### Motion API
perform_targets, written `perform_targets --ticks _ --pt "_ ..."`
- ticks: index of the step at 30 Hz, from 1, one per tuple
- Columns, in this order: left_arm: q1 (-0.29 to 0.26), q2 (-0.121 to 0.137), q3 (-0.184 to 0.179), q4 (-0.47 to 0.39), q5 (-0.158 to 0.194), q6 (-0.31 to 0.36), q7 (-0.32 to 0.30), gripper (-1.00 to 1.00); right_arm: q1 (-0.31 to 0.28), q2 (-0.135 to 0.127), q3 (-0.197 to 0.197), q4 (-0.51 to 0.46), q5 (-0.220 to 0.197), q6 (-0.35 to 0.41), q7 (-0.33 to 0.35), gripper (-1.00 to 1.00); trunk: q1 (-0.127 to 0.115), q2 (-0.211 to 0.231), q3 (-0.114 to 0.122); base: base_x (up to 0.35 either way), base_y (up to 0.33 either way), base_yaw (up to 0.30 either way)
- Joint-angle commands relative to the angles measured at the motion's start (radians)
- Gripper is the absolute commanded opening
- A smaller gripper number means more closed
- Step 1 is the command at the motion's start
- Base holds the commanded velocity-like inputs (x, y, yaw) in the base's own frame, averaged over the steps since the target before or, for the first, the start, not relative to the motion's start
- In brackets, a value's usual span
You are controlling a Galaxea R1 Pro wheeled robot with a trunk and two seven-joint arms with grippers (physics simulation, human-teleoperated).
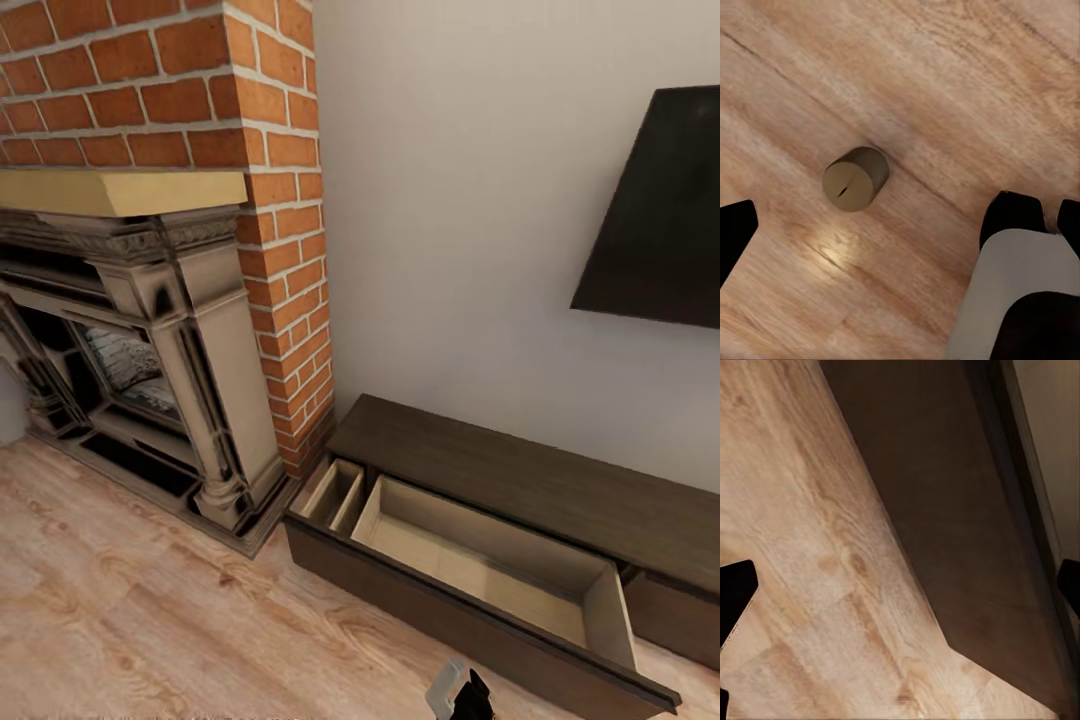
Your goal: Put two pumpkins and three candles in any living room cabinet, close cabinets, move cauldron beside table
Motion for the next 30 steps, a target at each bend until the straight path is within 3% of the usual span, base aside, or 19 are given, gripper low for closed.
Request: perform_targets --ticks 1,15,17,30 --pt "0.0 0.0 0.0 0.0 0.0 -0.002 -0.003 1.0 0.0 0.0 0.0 0.0 0.0 -0.007 0.0 1.0 -0.004 0.007 0.003 0.0 0.0 0.288" --pt "0.001 -0.002 0.0 0.0 0.0 -0.019 -0.021 1.0 0.0 0.0 0.0 0.001 0.0 -0.038 0.0 1.0 -0.058 0.105 0.047 0.0 0.0 0.288" --pt "0.011 -0.002 0.001 0.0 0.001 -0.054 -0.082 1.0 0.009 0.0 0.0 0.001 0.0 -0.04 0.0 1.0 -0.065 0.119 0.053 0.0 0.0 0.288" --pt "0.016 0.002 0.002 0.0 0.002 -0.102 -0.198 1.0 0.012 0.0 0.0 -0.001 -0.002 -0.075 0.0 1.0 -0.115 0.21 0.094 0.0 0.0 0.288"
